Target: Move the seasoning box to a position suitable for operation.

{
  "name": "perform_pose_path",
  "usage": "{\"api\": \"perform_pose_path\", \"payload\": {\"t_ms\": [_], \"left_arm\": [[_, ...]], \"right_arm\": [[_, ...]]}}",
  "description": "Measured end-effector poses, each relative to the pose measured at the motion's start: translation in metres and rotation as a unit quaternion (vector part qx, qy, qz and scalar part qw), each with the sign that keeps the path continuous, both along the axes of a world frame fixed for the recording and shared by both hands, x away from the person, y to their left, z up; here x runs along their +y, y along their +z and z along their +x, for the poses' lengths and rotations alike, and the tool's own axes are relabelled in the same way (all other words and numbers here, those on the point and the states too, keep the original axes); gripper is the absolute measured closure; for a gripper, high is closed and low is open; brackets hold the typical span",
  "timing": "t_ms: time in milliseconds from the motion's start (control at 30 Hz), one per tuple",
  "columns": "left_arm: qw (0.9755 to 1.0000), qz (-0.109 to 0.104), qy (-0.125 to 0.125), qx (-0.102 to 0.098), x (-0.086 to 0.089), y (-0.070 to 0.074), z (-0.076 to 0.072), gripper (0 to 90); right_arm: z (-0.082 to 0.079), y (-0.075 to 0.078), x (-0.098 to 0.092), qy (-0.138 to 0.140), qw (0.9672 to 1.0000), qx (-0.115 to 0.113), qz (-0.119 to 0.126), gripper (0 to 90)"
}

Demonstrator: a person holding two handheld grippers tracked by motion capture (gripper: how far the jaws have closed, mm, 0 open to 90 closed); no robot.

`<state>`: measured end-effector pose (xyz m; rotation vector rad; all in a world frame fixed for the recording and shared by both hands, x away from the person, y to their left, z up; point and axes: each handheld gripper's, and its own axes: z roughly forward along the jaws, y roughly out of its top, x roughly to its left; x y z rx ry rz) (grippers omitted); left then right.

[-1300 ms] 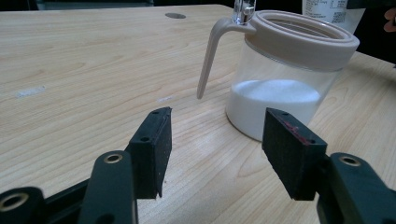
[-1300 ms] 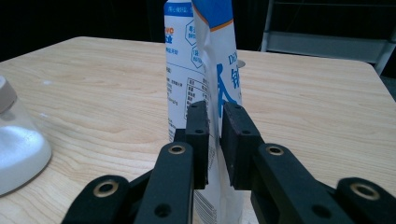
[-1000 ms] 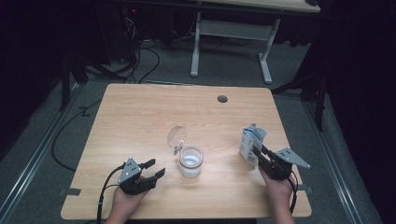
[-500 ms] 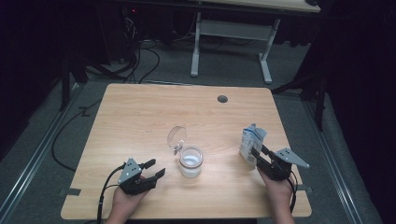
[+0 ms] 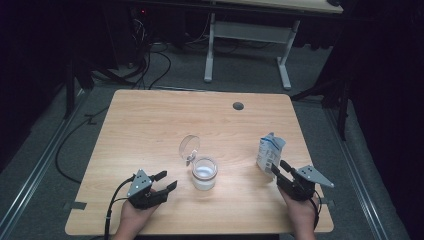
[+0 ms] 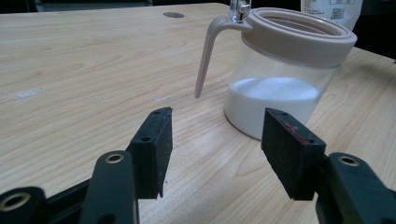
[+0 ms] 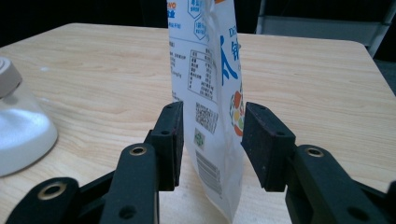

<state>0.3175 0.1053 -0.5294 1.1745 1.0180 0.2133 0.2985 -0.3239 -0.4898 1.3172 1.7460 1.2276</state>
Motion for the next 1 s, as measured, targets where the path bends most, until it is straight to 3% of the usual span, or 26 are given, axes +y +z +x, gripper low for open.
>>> {"api": "perform_pose_path", "payload": {"t_ms": [533, 1000], "left_arm": [[1.0, 0.004, -0.002, 0.001, -0.001, 0.0, 0.0, 44.8], [1.0, 0.006, -0.003, -0.002, -0.001, 0.0, -0.001, 46.3]], "right_arm": [[-0.026, -0.002, 0.003, 0.0, 0.9999, 0.009, -0.013, 59.3], [-0.031, -0.003, 0.017, 0.021, 0.9996, 0.009, -0.018, 62.2]]}}
